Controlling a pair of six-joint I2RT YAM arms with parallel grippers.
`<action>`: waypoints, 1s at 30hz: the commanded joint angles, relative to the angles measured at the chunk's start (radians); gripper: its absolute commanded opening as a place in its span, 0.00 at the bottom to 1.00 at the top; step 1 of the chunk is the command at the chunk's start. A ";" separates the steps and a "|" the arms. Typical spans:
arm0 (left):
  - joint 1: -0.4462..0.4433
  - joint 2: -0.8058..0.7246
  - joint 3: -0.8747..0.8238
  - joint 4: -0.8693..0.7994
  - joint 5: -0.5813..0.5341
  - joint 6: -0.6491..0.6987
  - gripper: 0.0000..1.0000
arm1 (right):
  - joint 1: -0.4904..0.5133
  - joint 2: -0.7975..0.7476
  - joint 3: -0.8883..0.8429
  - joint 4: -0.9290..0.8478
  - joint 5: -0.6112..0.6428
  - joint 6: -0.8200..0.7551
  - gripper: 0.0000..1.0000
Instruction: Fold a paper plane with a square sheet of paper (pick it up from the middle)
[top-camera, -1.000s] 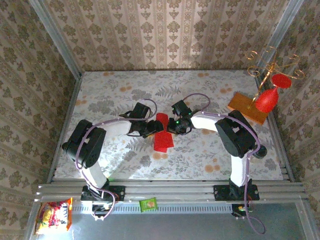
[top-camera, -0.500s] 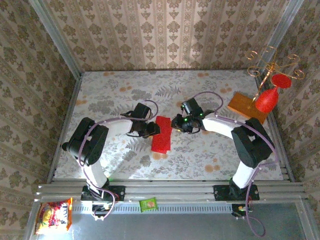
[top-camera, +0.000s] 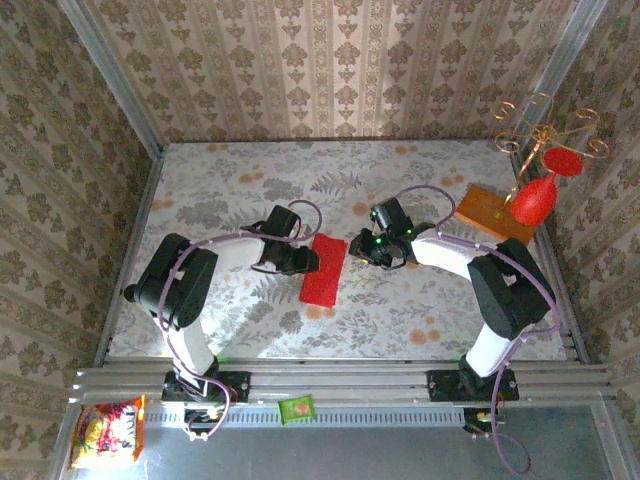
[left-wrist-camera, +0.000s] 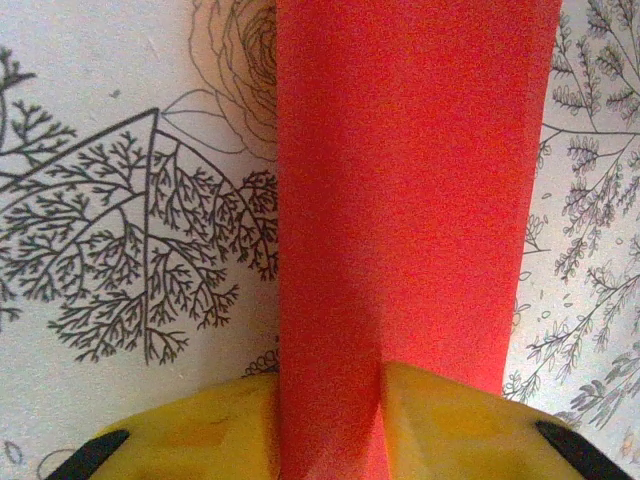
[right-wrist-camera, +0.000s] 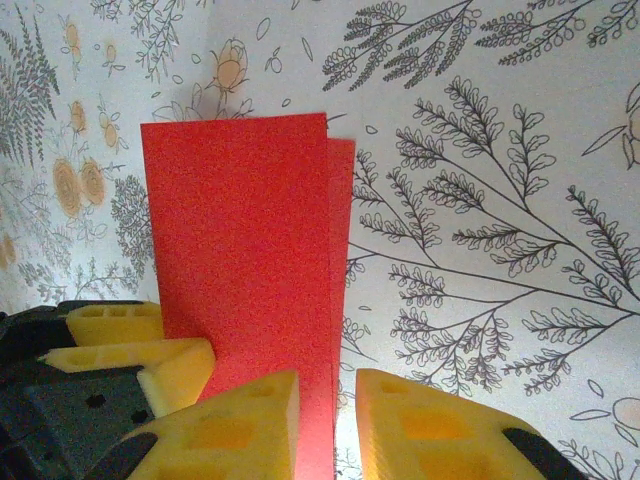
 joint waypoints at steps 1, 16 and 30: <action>-0.016 0.068 -0.002 -0.035 0.013 0.084 0.32 | 0.001 -0.031 -0.022 -0.002 0.032 0.015 0.24; -0.018 0.106 0.009 -0.055 -0.020 0.157 0.29 | 0.013 -0.048 -0.064 0.046 0.040 0.044 0.24; -0.021 0.131 0.025 -0.065 -0.002 0.202 0.29 | 0.023 -0.046 -0.080 0.070 0.052 0.064 0.24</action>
